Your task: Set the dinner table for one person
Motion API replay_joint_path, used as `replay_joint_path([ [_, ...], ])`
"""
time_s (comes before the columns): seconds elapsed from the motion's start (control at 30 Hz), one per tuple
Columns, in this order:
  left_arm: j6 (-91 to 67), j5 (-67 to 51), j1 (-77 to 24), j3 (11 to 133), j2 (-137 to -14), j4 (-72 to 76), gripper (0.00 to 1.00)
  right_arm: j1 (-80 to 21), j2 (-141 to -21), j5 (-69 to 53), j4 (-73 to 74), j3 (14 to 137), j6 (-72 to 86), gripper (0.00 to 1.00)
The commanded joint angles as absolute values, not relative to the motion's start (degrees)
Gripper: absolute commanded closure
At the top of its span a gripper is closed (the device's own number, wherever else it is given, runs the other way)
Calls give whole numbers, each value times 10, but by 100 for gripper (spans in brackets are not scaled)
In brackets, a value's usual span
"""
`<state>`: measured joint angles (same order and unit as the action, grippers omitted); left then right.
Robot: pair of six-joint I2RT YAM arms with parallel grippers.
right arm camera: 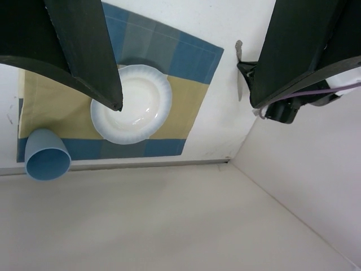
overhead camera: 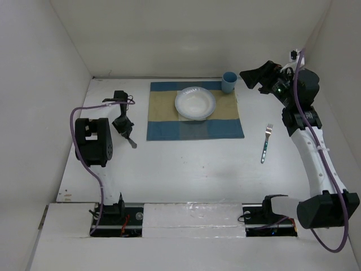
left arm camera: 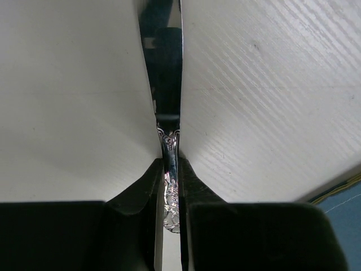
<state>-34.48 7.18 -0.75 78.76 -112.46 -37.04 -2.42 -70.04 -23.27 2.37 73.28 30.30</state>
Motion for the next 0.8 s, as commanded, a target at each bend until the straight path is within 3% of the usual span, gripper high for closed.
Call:
replay_joint_path([
  [0.0, -333, 110, -32, 760, -1127, -381, 100, -15, -685, -264, -13, 731, 310, 0],
  [0.17, -318, 107, -33, 737, -1036, -369, 100, -2, -685, -283, -13, 731, 321, 0],
  [0.53, -297, 41, -54, 758, -966, -343, 100, 4, -700, -283, -25, 726, 327, 0],
  [0.77, -310, -12, -220, 922, -1024, -311, 100, 9, -711, -265, -25, 737, 345, 0],
])
